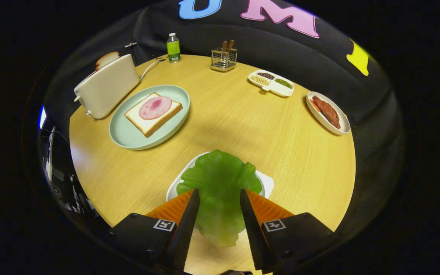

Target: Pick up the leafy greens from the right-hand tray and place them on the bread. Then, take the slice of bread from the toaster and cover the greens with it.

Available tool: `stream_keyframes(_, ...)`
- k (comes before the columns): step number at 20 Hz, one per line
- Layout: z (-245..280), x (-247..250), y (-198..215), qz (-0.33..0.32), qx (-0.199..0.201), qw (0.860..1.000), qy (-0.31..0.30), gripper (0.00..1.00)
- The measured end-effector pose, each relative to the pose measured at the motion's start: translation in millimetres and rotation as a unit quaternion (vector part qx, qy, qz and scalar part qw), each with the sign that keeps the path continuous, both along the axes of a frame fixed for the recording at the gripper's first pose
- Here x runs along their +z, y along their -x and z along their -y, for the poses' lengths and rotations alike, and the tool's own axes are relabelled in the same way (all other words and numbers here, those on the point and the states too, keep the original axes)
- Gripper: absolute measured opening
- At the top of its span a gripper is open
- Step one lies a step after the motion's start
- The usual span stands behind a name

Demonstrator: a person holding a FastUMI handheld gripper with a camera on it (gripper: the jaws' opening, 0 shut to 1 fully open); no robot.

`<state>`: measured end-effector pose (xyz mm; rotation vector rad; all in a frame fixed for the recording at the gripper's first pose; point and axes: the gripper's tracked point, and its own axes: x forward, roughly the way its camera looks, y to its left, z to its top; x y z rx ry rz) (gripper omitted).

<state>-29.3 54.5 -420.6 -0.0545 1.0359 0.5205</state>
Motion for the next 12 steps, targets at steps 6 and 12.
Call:
stream_keyframes(6, -5, -20, 14, -0.032, -0.002, 0.999, -0.013, 0.39)
stream_keyframes(12, 3, -8, 5, 0.000, -0.017, 1.000, -0.011, 0.06)
